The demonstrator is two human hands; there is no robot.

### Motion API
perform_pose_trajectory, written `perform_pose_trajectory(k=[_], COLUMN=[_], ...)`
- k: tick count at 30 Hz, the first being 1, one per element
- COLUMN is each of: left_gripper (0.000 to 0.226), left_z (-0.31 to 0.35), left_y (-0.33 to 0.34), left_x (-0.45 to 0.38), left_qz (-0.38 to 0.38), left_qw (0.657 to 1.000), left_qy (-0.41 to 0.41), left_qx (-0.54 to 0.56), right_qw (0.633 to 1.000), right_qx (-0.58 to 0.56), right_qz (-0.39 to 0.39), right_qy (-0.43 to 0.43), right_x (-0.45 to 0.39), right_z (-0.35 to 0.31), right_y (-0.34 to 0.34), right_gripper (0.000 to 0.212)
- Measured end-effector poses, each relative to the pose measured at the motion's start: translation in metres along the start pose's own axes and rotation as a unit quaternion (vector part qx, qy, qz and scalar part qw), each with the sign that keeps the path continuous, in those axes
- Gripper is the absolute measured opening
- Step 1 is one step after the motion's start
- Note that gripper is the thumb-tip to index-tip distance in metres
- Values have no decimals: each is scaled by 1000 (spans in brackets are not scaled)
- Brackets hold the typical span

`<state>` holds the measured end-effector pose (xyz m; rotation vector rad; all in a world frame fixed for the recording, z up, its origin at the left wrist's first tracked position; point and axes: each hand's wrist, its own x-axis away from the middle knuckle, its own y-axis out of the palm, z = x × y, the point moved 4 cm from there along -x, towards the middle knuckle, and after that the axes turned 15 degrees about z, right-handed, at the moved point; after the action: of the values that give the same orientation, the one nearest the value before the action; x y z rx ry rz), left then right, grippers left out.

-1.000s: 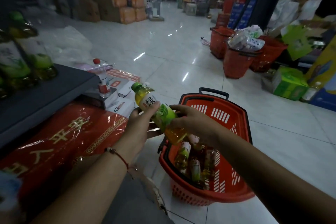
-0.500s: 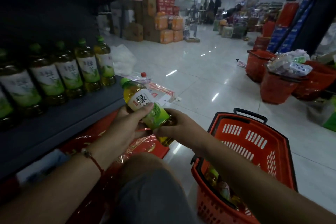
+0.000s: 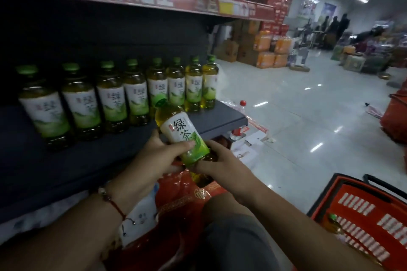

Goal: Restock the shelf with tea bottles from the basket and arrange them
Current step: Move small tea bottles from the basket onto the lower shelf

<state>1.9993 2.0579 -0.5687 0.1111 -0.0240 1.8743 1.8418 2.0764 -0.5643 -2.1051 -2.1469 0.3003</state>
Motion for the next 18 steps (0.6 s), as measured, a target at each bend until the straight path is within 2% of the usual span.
perform_pose_trajectory(k=[6, 11, 15, 18], left_gripper=[64, 61, 78, 77], left_z=[9, 9, 7, 9], left_y=[-58, -115, -164, -196], left_x=[-5, 0, 4, 4], left_qz=[72, 117, 145, 168], left_qw=[997, 993, 989, 985], left_qy=[3, 12, 2, 31], left_qx=[13, -4, 2, 14], right_qw=[998, 991, 984, 976], right_qx=[-33, -37, -38, -59], right_qz=[-59, -123, -162, -195], right_qy=[-7, -34, -65, -81], right_x=[-20, -25, -28, -25], right_z=[-8, -14, -22, -35], right_y=[62, 122, 172, 208], right_gripper=[41, 49, 51, 50])
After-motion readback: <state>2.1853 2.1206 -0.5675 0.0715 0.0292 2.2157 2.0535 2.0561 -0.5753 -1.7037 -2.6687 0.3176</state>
